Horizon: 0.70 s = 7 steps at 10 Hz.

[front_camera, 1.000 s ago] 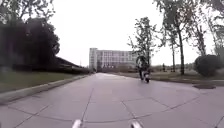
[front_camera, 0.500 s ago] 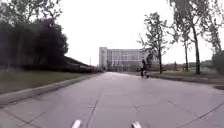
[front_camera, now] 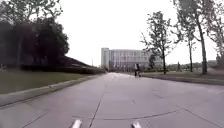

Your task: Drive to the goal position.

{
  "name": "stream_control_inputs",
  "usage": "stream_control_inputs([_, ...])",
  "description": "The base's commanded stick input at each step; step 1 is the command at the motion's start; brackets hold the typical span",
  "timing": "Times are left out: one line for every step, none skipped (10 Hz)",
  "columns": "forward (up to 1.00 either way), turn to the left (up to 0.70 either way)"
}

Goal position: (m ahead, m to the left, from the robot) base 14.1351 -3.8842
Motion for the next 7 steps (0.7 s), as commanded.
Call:
stream_control_inputs([0.70, 0.00])
stream_control_inputs([0.70, 0.00])
stream_control_inputs([0.70, 0.00])
stream_control_inputs([0.70, 0.00])
stream_control_inputs([0.70, 0.00])
stream_control_inputs([0.70, 0.00])
stream_control_inputs([0.70, 0.00])
